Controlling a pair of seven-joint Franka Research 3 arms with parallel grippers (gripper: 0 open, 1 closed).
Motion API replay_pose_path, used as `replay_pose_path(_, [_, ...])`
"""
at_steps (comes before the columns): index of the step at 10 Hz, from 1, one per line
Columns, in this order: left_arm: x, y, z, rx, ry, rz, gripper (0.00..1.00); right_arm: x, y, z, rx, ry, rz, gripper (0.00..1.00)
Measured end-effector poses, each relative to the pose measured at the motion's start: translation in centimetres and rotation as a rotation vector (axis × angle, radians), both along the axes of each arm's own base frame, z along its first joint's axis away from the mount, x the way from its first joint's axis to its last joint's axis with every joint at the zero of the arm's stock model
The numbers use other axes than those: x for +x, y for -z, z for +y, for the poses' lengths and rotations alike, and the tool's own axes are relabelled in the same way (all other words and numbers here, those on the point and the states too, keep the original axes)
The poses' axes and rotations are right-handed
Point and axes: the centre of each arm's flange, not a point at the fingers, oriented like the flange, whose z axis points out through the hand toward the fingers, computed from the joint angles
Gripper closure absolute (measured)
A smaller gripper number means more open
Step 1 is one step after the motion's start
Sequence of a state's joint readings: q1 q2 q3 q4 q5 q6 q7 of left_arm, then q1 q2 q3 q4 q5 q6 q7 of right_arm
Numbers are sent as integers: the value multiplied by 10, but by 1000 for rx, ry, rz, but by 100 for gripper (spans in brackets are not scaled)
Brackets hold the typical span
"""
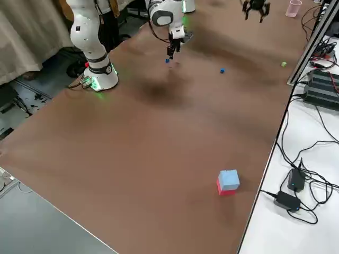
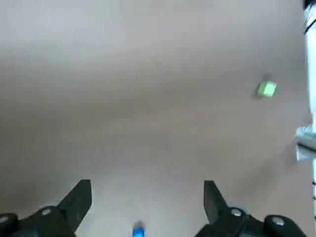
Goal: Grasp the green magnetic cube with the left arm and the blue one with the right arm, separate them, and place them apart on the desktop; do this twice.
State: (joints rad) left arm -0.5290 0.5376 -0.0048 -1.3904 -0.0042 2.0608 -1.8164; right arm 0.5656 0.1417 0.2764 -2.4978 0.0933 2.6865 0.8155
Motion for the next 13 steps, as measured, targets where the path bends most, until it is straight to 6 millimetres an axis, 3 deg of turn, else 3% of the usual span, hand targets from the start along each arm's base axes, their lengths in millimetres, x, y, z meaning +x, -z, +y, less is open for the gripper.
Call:
replay_pose_path(2, [3,-34,84,47,195,79,0,75,-22,-2,31,37,-67,10])
replay_pose_path(3, [5,-48,122,28,290,107,0,105,-15,2,24,39,-70,10])
replay_pose_path(5, [13,-76,197,-46,519,104,0,161,-2,26,-44,6,-36,10])
replay_pose_path(7, [8,-104,272,-99,807,80,0,215,-11,50,-100,-2,-23,10])
replay_pose_path(8, [5,-120,292,-90,895,41,0,234,-13,55,-102,7,-36,11])
replay_pose_path(10, [-6,-161,316,58,1067,-13,0,250,10,56,-132,-4,-45,14])
replay_pose_path(12, [-25,-198,311,143,1189,-48,0,252,34,60,-125,-14,-59,16])
replay_pose_path(13, [-35,-204,303,144,1208,-31,0,253,42,60,-120,-19,-68,17])
